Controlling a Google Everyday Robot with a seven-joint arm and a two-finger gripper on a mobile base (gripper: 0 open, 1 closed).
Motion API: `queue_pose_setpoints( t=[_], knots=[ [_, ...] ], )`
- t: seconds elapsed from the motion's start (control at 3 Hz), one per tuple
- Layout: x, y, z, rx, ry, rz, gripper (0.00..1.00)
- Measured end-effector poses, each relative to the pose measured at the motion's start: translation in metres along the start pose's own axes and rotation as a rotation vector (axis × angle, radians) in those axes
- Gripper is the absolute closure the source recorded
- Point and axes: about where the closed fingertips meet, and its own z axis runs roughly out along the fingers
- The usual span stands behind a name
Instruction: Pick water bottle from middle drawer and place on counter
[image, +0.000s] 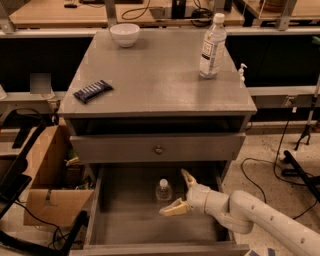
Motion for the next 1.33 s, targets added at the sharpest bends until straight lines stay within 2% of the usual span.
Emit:
queue_pose_setpoints(
  t=[0.33,0.67,1.0,1.33],
  knots=[
    [0.027,-0.005,0.02,-0.013,-0.03,0.03,0.0],
    [0.038,-0.001,0.041,-0.042,-0.071,0.059,0.16],
    [0.033,0.009,0.064,-0.098,-0.094,0.086,0.47],
    [0.021,0.015,0.072,-0.128,-0.098,0.096,0.7]
  ],
)
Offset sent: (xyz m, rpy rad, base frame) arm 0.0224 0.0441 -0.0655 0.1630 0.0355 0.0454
